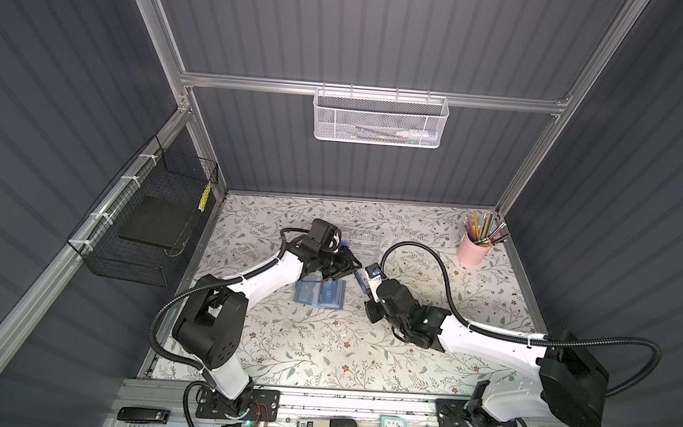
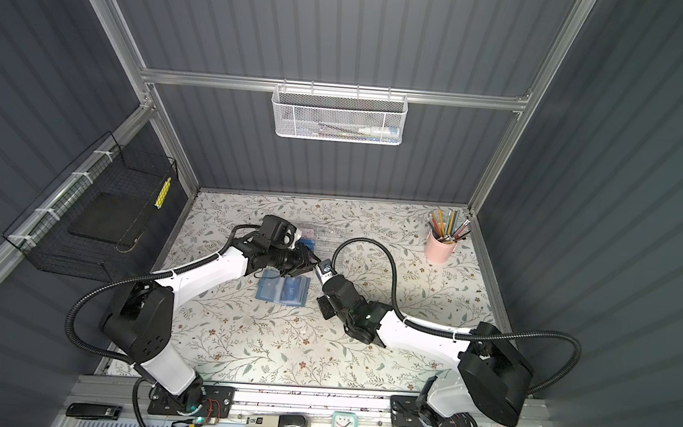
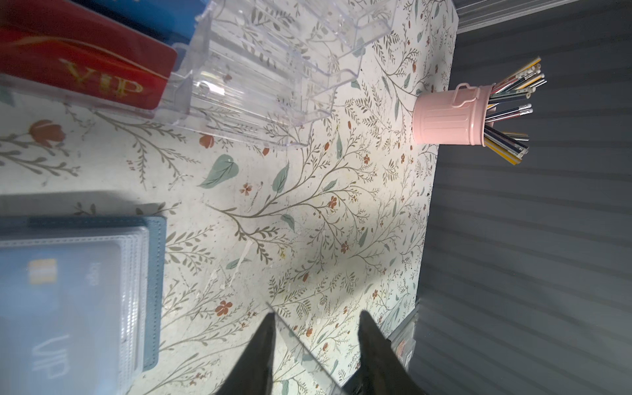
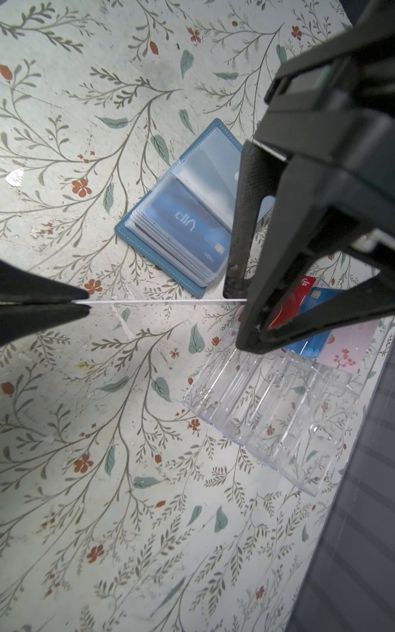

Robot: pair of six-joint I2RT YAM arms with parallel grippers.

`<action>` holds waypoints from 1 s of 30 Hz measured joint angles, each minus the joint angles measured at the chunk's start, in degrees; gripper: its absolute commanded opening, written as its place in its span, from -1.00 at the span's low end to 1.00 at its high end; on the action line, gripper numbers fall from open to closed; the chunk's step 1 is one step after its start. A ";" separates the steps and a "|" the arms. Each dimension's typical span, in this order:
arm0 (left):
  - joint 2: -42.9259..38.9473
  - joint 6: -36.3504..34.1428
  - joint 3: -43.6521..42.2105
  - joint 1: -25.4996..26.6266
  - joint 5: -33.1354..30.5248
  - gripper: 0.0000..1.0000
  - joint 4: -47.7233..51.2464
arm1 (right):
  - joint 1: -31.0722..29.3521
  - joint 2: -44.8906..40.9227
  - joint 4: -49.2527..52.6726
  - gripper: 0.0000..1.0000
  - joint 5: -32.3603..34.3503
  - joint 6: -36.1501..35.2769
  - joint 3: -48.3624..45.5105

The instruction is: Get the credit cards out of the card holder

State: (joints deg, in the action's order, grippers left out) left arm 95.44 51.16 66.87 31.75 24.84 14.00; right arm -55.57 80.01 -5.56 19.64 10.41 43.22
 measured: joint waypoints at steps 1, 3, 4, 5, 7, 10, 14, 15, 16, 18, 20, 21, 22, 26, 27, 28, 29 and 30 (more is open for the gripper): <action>0.11 -0.11 0.15 0.11 0.02 -0.41 0.13 | -0.17 0.00 -0.07 -1.00 0.42 -0.22 0.00; 0.42 -0.31 0.52 0.22 0.07 -0.47 0.22 | -0.55 0.02 -0.09 -1.00 1.20 -0.48 0.00; 0.68 -0.39 0.72 0.28 0.22 -0.51 0.17 | -0.76 0.02 -0.20 -1.00 1.51 -0.57 0.00; 0.85 -0.44 0.85 0.37 0.22 -0.53 0.17 | -0.92 0.02 -0.28 -1.00 1.73 -0.61 -0.02; 1.18 -0.55 1.03 0.48 0.24 -0.60 0.20 | -1.27 0.09 -0.37 -1.00 2.25 -0.66 -0.02; 1.84 -0.57 1.44 0.59 0.26 -0.67 0.22 | -1.88 0.44 -0.55 -1.00 3.06 -0.85 -0.04; 2.16 -0.79 1.68 0.61 0.31 -0.85 0.74 | -2.51 1.16 -0.87 -0.95 4.11 -1.31 -0.09; 2.29 -0.85 1.81 0.66 0.39 -0.85 0.94 | -2.60 1.18 -0.85 -0.90 4.24 -1.46 -0.13; 2.49 -0.98 1.97 0.74 0.44 -0.87 1.11 | -2.69 1.18 -0.85 -0.86 4.46 -1.51 -0.15; 2.89 -1.05 2.34 0.83 0.46 -0.93 1.46 | -2.78 1.18 -0.90 -0.79 4.76 -1.55 -0.28; 3.34 -1.46 2.60 0.85 0.48 -0.99 1.49 | -2.82 1.18 -1.05 -0.69 5.03 -1.40 -0.39; 3.54 -1.62 2.71 0.85 0.52 -1.00 1.53 | -2.84 1.18 -1.14 -0.63 5.09 -1.31 -0.42; 3.87 -1.84 2.93 0.85 0.63 -1.00 1.77 | -2.84 1.18 -1.25 -0.56 5.25 -1.18 -0.42; 4.98 -3.54 4.28 0.85 0.66 -1.00 3.52 | -2.89 1.07 -1.31 -0.48 5.31 -1.05 -0.46; 5.27 -4.17 4.76 0.85 0.63 -1.00 4.15 | -2.89 0.87 -1.29 -0.44 5.31 -0.94 -0.55; 5.62 -4.92 5.49 0.85 0.61 -1.00 5.07 | -2.89 0.48 -1.29 -0.36 5.29 -0.63 -0.76; 6.12 -6.05 6.45 0.85 0.42 -1.00 6.32 | -2.89 -0.22 -1.20 -0.31 5.31 -0.20 -1.05; 6.47 -6.97 7.32 0.85 0.24 -1.00 7.32 | -2.89 -0.85 -1.14 -0.28 5.35 -0.20 -1.29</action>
State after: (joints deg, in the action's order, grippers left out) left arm 101.91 44.18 74.19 32.60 25.08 21.32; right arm -58.46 79.15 -6.70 24.99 10.22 41.93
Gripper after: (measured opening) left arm 0.047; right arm 0.325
